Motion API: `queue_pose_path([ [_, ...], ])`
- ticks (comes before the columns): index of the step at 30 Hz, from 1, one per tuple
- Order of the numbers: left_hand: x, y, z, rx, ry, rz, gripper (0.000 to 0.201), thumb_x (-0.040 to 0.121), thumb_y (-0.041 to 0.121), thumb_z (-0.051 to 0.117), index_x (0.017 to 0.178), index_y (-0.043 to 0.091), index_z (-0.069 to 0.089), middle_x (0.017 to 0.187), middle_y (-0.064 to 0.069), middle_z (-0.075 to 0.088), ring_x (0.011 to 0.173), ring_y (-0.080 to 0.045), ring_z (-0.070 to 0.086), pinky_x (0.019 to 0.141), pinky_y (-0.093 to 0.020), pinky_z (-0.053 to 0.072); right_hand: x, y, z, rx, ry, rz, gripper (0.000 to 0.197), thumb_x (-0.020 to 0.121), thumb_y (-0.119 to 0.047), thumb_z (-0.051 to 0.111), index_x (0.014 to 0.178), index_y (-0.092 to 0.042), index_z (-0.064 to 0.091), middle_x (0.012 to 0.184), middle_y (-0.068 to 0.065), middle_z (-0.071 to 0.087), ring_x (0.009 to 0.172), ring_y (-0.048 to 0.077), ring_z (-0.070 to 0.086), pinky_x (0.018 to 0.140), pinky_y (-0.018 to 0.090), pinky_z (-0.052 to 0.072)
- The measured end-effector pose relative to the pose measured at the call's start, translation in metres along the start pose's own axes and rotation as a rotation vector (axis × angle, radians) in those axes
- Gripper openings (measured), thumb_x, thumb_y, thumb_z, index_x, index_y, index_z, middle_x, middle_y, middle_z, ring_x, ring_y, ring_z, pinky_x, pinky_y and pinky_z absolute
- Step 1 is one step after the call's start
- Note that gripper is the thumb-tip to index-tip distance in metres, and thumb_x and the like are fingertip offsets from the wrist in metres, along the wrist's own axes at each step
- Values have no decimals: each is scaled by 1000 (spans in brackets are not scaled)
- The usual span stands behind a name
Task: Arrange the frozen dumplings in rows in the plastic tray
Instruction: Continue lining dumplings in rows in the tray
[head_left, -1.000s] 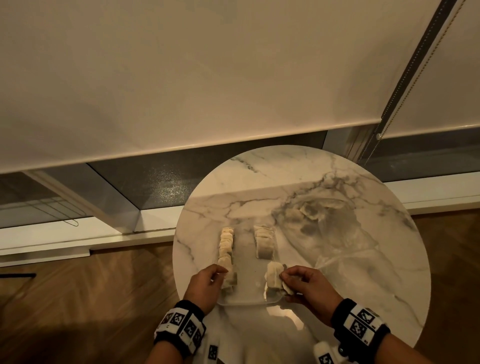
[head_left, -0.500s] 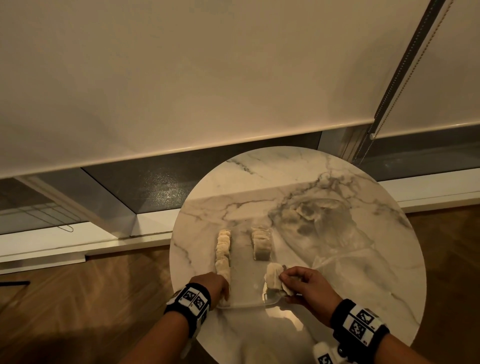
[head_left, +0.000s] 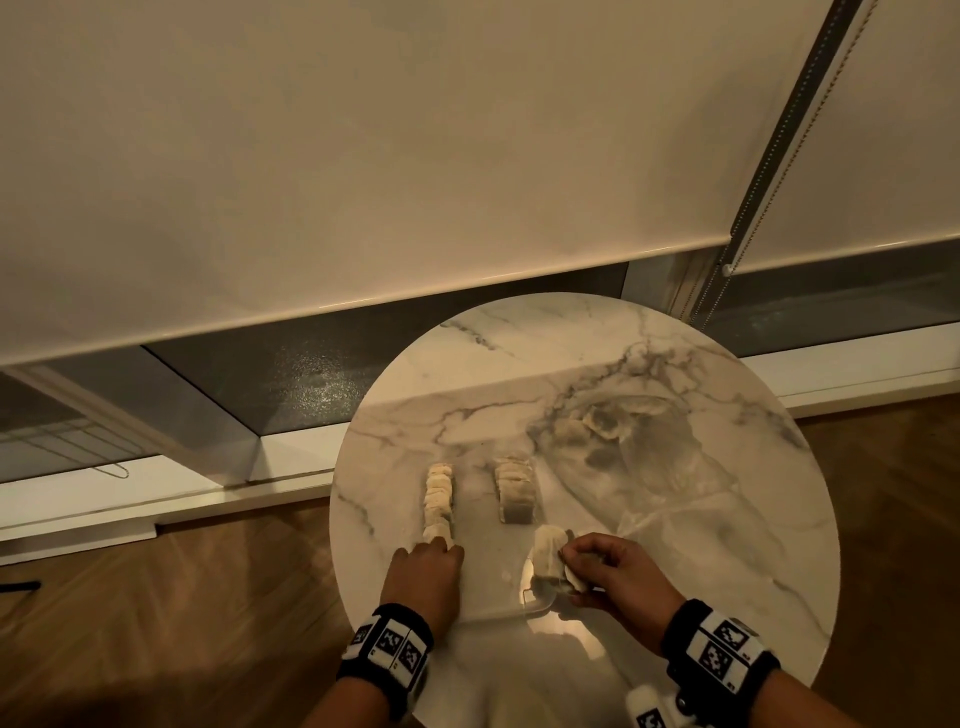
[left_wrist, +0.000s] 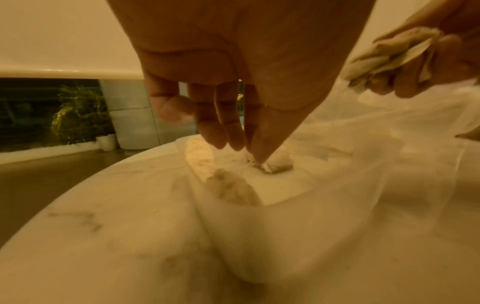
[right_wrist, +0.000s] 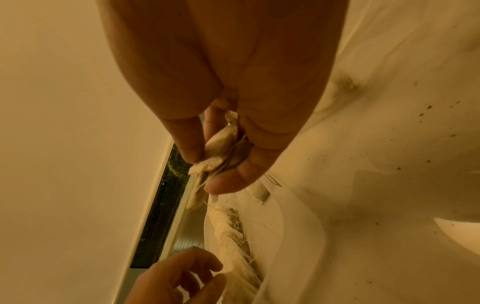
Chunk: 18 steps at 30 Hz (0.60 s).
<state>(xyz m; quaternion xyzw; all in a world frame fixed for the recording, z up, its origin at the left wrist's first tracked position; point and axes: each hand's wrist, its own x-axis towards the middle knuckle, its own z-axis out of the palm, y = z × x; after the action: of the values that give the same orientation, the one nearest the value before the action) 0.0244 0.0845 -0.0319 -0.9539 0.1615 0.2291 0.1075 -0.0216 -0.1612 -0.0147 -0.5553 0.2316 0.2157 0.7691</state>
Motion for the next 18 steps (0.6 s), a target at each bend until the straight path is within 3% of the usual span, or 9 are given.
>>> queue_pose_path([
  [4, -17, 16, 13, -1, -43, 14, 32, 102, 32, 35, 121, 19, 57, 122, -7, 61, 112, -29, 56, 99, -45, 32, 2, 1, 5, -15, -9, 3, 15, 92, -8, 66, 94, 6, 68, 74, 11, 64, 66, 20, 61, 67, 33, 56],
  [9, -24, 19, 34, -141, -115, -40, 48, 104, 45, 23, 122, 22, 61, 125, -4, 62, 120, -23, 53, 116, -52, 15, 6, 4, 11, -30, -23, 4, 17, 91, -9, 67, 95, 8, 68, 76, 14, 63, 67, 22, 60, 67, 34, 56],
  [18, -26, 22, 50, -294, -178, -117, 60, 101, 55, 18, 139, 18, 46, 149, -9, 41, 138, -26, 36, 119, -54, 12, 12, 9, 21, -84, -40, 11, 17, 90, -9, 68, 94, 7, 68, 80, 13, 63, 70, 23, 63, 67, 35, 57],
])
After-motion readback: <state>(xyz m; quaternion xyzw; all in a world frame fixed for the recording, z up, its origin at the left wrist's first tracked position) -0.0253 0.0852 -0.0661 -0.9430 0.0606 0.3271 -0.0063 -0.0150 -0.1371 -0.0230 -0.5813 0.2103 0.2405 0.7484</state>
